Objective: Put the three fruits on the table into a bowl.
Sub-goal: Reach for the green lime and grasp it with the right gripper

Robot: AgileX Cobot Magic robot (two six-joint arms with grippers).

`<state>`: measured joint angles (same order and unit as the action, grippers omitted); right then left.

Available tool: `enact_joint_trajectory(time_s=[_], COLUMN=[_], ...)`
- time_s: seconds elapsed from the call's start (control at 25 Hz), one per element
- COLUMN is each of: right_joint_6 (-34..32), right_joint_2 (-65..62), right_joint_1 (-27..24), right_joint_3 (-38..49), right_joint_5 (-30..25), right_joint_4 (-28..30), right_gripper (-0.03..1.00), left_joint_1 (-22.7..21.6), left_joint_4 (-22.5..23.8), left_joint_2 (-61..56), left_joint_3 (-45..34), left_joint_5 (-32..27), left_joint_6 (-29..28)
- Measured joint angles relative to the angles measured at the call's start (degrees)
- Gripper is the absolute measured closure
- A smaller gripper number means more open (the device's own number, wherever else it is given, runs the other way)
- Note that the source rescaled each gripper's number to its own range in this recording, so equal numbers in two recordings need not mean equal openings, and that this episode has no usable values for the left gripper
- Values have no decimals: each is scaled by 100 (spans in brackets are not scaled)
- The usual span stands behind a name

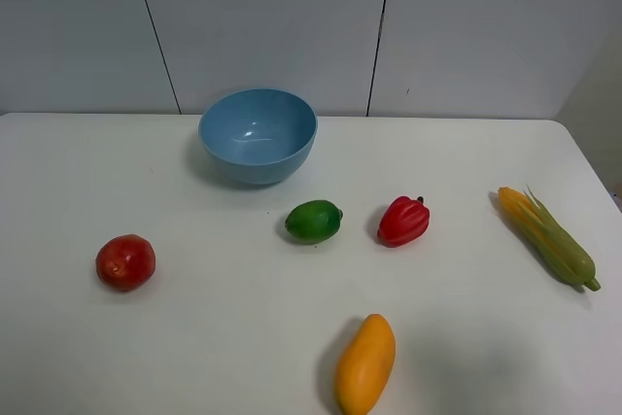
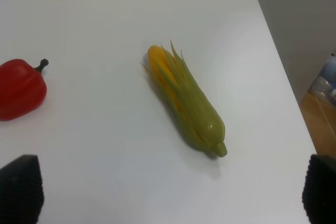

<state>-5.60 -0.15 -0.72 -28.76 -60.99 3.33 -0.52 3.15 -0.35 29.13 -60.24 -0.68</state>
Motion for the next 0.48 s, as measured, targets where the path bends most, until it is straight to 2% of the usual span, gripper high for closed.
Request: enact_joint_trajectory(time_s=[0.48], right_joint_6=[0], right_joint_2=[0], right_joint_1=[0], right_joint_3=[0], right_joint_5=[0], right_joint_4=[0], right_gripper=[-3], left_joint_1=[0], left_joint_4=[0], left_joint_2=[0], left_joint_3=[0], left_joint_5=[0], left_joint_6=[0])
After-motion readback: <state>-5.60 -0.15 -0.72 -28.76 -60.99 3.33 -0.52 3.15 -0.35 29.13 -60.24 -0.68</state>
